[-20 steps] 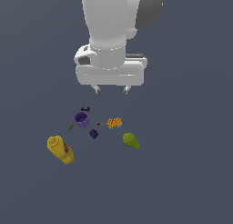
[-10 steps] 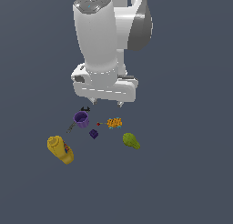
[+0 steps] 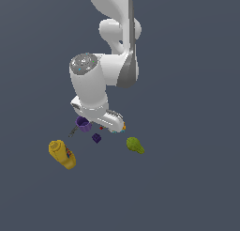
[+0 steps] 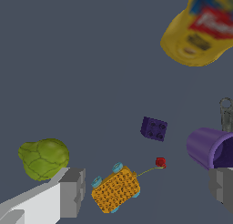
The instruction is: Pick up a designated object from a clutter of objects.
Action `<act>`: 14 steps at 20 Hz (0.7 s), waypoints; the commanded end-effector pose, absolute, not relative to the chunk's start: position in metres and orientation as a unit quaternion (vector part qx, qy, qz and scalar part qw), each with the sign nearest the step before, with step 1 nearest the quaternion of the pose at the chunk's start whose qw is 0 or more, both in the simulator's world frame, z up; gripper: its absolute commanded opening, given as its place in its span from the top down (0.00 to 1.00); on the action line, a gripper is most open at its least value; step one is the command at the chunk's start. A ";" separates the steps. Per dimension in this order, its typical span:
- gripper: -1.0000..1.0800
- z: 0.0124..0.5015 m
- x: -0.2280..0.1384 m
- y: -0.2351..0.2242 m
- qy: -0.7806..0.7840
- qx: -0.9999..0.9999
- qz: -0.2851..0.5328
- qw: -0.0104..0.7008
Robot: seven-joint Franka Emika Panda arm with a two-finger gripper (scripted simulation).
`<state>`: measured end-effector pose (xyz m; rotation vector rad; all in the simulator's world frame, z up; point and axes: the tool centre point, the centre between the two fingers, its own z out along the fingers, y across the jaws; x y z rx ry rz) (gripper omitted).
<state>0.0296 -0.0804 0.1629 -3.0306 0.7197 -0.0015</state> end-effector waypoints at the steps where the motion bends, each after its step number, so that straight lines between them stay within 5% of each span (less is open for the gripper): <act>1: 0.04 0.137 0.029 -0.092 0.265 -0.964 -0.001 0.010; 14: 0.04 0.072 0.019 -0.121 0.344 -0.939 0.000 0.000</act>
